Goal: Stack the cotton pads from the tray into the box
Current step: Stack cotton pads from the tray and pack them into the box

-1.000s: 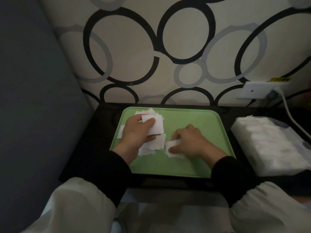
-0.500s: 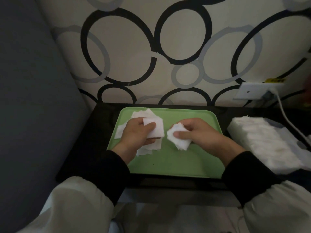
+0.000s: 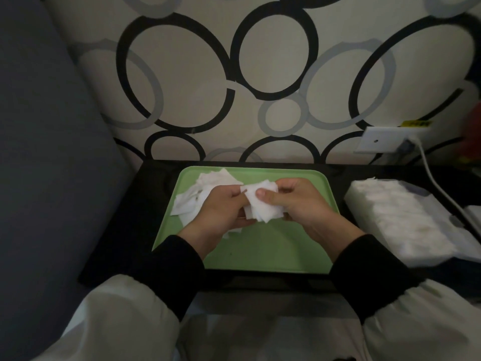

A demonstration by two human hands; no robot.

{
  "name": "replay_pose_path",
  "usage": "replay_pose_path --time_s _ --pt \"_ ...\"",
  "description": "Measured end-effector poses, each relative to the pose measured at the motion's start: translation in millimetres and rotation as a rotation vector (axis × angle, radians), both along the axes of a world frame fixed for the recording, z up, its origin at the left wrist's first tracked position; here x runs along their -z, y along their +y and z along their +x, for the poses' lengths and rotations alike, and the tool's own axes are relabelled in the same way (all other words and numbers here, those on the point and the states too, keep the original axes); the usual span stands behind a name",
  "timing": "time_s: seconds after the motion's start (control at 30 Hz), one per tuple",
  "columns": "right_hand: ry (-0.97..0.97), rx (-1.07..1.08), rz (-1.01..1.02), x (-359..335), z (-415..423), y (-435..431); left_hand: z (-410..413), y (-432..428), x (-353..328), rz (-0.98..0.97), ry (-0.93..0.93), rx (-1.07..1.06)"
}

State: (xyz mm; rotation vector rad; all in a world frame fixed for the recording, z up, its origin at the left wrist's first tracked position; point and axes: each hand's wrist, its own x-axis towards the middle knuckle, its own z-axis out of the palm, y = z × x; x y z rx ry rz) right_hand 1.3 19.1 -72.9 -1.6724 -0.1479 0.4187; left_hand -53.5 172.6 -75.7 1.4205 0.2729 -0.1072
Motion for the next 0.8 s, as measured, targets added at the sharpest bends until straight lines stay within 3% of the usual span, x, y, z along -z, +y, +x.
replay_pose_path --time_s 0.2,0.4,0.57,0.7,0.8 --pt "-0.039 0.084 0.005 7 -3 9 -4 -1 -3 -0.048 -0.012 0.053" --pt "-0.163 0.178 -0.061 8 -6 26 -2 6 -4 -0.204 0.097 -0.058" --pt "0.023 0.093 -0.1 5 -10 41 -10 23 -1 -0.07 -0.033 0.019" --pt "0.101 0.041 -0.069 7 -8 48 -9 45 -1 -0.055 -0.014 -0.115" --pt "-0.055 0.12 -0.153 15 0 51 -11 68 2 -0.015 0.01 -0.292"
